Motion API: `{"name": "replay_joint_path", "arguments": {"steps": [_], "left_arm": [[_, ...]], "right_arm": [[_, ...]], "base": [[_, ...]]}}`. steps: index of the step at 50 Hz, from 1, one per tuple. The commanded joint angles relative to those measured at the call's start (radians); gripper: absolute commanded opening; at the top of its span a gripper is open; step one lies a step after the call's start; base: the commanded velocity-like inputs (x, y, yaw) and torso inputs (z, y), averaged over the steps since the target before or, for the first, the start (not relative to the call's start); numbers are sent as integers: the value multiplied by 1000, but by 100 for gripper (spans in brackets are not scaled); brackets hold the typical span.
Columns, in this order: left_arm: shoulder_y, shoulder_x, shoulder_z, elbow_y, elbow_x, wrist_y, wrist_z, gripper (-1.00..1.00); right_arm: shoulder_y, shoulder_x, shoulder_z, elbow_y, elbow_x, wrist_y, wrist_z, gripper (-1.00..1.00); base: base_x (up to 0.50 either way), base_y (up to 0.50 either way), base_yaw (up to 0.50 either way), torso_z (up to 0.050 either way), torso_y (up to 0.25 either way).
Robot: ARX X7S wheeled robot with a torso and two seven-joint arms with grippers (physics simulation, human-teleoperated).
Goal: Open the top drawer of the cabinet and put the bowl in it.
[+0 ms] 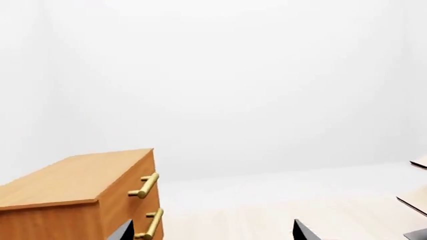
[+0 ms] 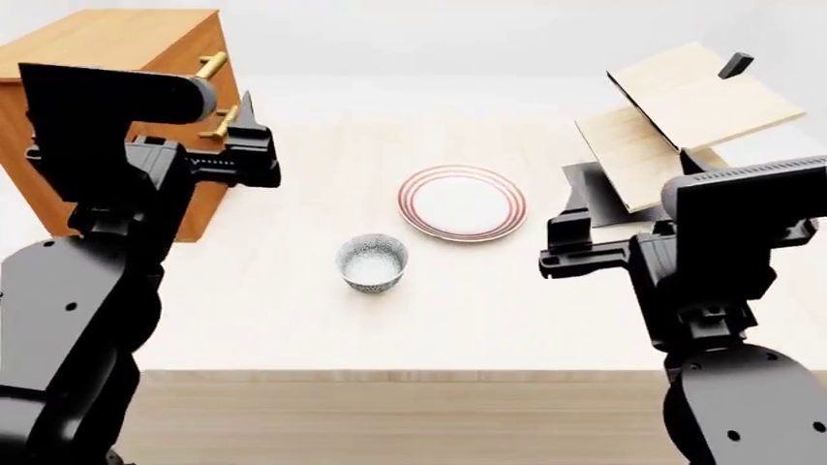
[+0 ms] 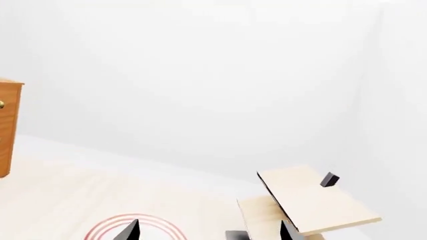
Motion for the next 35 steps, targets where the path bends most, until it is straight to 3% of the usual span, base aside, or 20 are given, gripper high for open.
{"name": "replay_joint_path", "arguments": {"steps": [1, 7, 35], "left_arm": [[-85, -33, 6, 19, -12, -77, 2, 100], [-88, -45, 19, 35, -2, -72, -9, 100], [-90, -50, 32, 26, -8, -68, -17, 100]], "right_arm": [[129, 23, 5, -62, 18, 176, -20, 100], [151, 33, 8, -68, 17, 198, -18, 100], [151, 45, 9, -65, 19, 199, -9, 100]], "base": [[0, 0, 0, 50, 0], [67, 0, 0, 50, 0], [498, 0, 0, 33, 0]]}}
